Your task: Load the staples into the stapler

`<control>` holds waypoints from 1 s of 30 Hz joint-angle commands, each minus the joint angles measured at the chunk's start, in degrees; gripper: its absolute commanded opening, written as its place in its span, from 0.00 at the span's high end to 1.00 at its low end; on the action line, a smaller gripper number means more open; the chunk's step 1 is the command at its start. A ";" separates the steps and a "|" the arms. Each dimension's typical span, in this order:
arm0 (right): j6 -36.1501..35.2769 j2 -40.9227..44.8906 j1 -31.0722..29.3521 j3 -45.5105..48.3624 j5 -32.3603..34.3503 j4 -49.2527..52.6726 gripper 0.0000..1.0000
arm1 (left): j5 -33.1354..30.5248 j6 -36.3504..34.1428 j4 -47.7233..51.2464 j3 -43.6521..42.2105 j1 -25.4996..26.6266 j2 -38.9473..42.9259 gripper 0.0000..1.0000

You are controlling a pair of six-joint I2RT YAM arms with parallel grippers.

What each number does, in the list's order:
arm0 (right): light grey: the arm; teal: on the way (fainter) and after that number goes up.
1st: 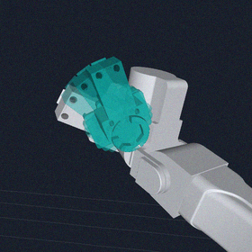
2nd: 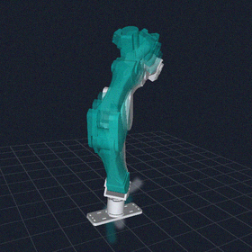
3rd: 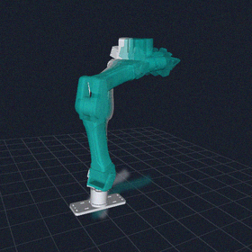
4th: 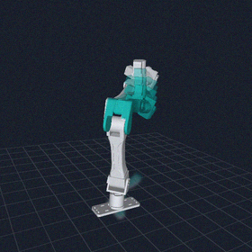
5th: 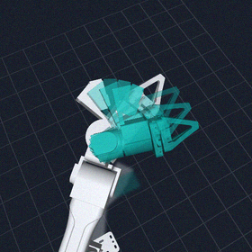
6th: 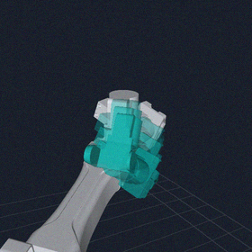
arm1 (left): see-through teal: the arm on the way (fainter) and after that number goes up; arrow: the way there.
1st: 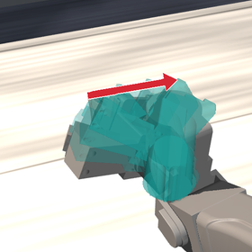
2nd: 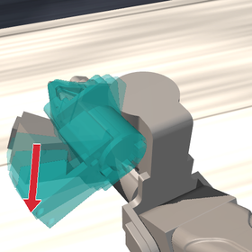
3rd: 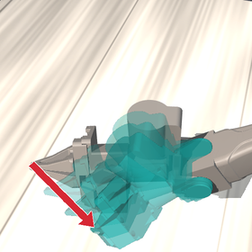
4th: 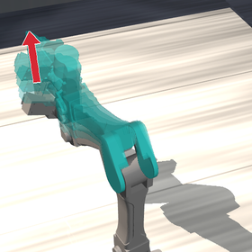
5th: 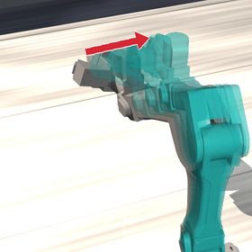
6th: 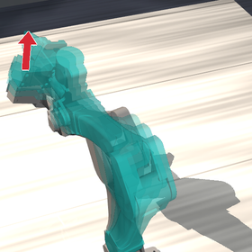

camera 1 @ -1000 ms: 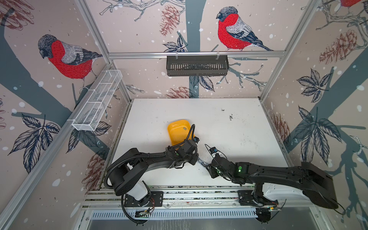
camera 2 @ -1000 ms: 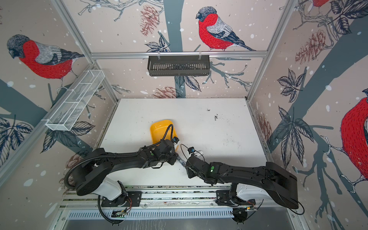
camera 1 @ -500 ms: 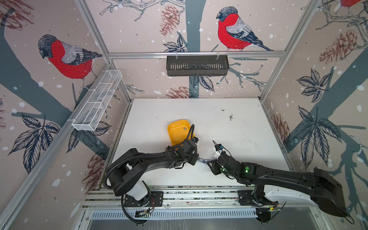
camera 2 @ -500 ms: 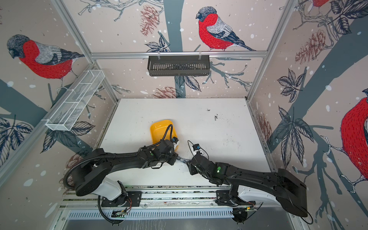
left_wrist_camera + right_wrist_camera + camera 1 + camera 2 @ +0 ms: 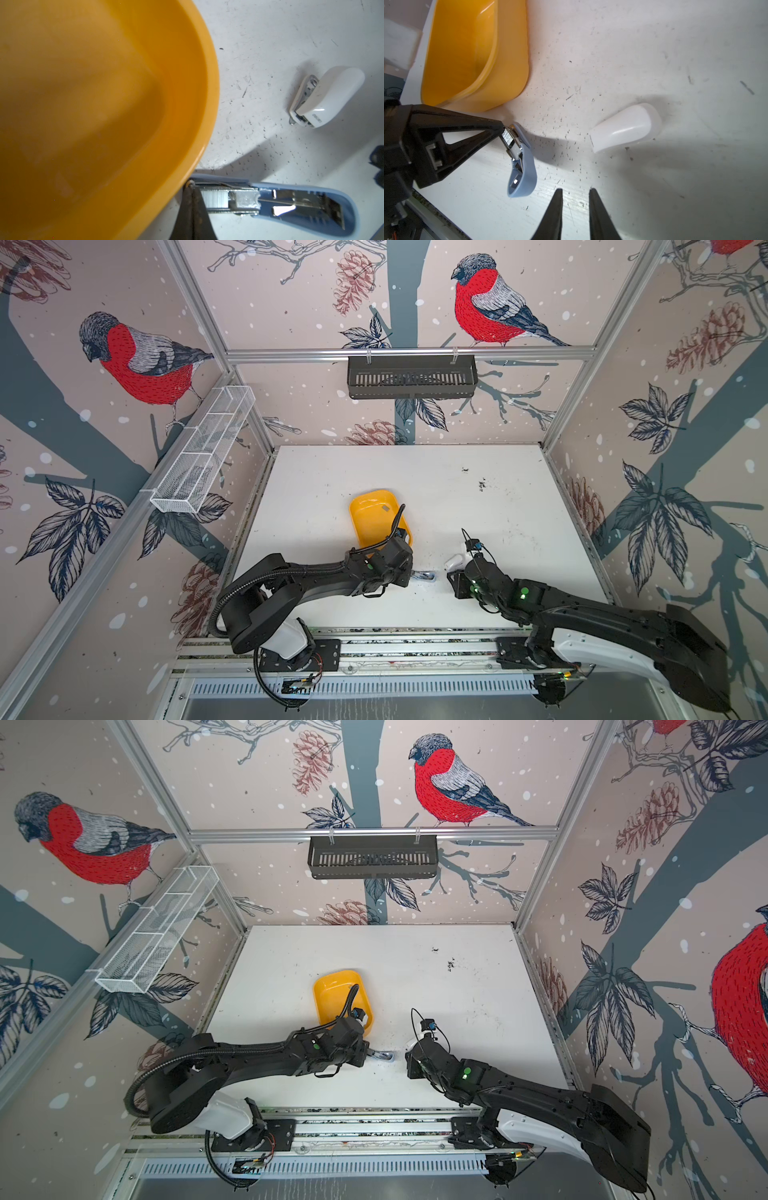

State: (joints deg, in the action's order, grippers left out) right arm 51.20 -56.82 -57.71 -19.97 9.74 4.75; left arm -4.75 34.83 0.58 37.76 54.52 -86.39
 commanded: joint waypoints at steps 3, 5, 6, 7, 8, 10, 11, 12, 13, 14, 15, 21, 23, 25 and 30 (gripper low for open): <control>0.05 -4.81 0.05 -1.01 -2.84 -5.28 0.77 | -3.34 5.87 0.39 0.38 1.17 -0.36 1.00; -0.34 -6.61 0.03 -1.75 -3.21 -6.41 0.77 | -4.02 6.60 0.52 0.39 1.53 -0.37 1.00; -0.53 -7.10 -0.03 -1.91 -3.50 -7.05 0.78 | -4.18 6.83 0.48 0.40 1.67 -0.44 1.00; -0.66 -7.63 -0.02 -2.14 -3.81 -7.82 0.78 | -4.22 6.96 0.50 0.40 1.73 -0.45 1.00; -0.99 -8.35 0.03 -2.49 -4.07 -8.46 0.78 | -4.21 6.95 0.40 0.39 1.81 -0.45 1.00; -1.43 -9.14 -0.03 -3.14 -4.26 -9.09 0.78 | -4.28 6.84 0.62 0.59 1.97 -0.53 1.00; -1.67 -9.42 -0.02 -3.61 -4.44 -9.36 0.78 | -4.30 6.84 0.67 0.69 1.97 -0.56 1.00; -1.90 -9.60 -0.02 -3.88 -4.47 -9.68 0.78 | -4.30 6.60 0.65 0.74 1.99 -0.54 1.00; -2.06 -9.58 0.03 -3.98 -4.83 -10.38 0.79 | -4.30 6.48 0.65 0.80 1.98 -0.53 1.00; -2.22 -9.68 0.05 -4.14 -4.90 -10.92 0.79 | -4.41 6.38 0.74 0.90 2.03 -0.53 1.00; -2.33 -9.72 0.03 -4.33 -4.91 -11.14 0.79 | -4.40 6.24 0.73 0.95 2.06 -0.53 1.00; -3.00 -10.94 -0.09 -5.48 -5.48 -12.18 0.80 | -4.63 5.78 1.03 1.62 2.21 -0.71 1.00; -3.12 -11.34 -0.14 -5.65 -5.65 -12.66 0.80 | -4.78 5.82 1.18 1.79 2.34 -0.71 1.00; -3.20 -11.61 -0.12 -5.78 -5.93 -13.37 0.80 | -4.91 5.70 1.32 1.85 2.43 -0.55 1.00; -3.06 -13.38 -0.29 -5.96 -7.34 -15.91 0.81 | -4.91 5.78 1.35 1.89 2.69 -0.01 1.00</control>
State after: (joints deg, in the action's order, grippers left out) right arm 49.01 -69.54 -57.78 -25.47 3.44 -7.97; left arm -8.86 40.18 2.04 39.24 56.84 -86.96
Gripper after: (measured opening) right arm 0.189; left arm 0.050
